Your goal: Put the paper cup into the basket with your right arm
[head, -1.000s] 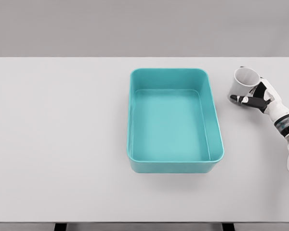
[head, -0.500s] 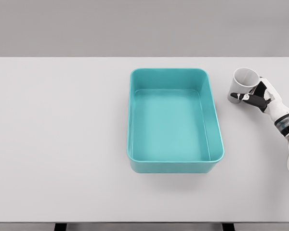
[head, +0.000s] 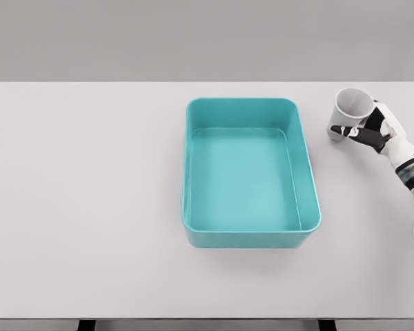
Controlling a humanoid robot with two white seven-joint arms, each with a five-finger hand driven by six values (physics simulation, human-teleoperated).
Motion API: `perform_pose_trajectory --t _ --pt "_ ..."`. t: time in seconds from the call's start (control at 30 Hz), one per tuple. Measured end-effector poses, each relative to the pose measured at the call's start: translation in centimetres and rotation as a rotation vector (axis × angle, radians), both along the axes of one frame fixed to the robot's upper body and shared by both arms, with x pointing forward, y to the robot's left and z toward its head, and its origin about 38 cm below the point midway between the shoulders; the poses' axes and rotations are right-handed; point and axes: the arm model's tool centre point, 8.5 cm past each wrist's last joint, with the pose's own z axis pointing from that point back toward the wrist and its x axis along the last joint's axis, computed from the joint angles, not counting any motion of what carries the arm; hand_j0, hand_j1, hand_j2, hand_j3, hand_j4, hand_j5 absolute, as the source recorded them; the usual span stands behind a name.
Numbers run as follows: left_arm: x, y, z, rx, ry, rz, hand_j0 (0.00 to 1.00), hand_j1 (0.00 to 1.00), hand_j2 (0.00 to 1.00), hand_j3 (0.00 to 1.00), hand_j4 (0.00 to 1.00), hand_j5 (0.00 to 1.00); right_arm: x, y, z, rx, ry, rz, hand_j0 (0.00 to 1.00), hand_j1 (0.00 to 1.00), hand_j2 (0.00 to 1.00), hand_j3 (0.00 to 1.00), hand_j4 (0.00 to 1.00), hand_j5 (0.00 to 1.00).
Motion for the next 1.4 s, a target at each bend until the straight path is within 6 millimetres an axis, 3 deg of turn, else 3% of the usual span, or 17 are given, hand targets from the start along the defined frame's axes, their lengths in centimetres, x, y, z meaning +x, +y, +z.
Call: perform_pose_trajectory --t 0.37,0.57,1.23,1.4 --pt "0.0 0.0 0.0 0.0 0.0 0.0 1.0 1.0 1.0 1.0 1.0 1.0 -0.5 1.2 3.1 -0.033 -0.103 0.055 0.58 0.58 0.58 0.58 0.58 0.58" --pt "0.0 0.0 0.0 0.0 0.0 0.0 1.0 1.0 1.0 1.0 1.0 1.0 -1.3 1.8 3.8 -0.052 -0.135 0.082 0.58 0.58 0.58 0.58 0.58 0.58" --pt "0.0 0.0 0.0 0.0 0.0 0.0 1.0 1.0 1.0 1.0 1.0 1.0 -3.9 7.0 10.1 -0.137 -0.362 0.235 0.58 0.58 0.58 0.58 0.58 0.58" --pt "0.0 0.0 0.0 0.0 0.0 0.0 1.0 1.0 1.0 1.0 1.0 1.0 -4.9 8.3 11.0 -0.185 -0.396 0.271 0.58 0.58 0.58 0.58 0.58 0.58"
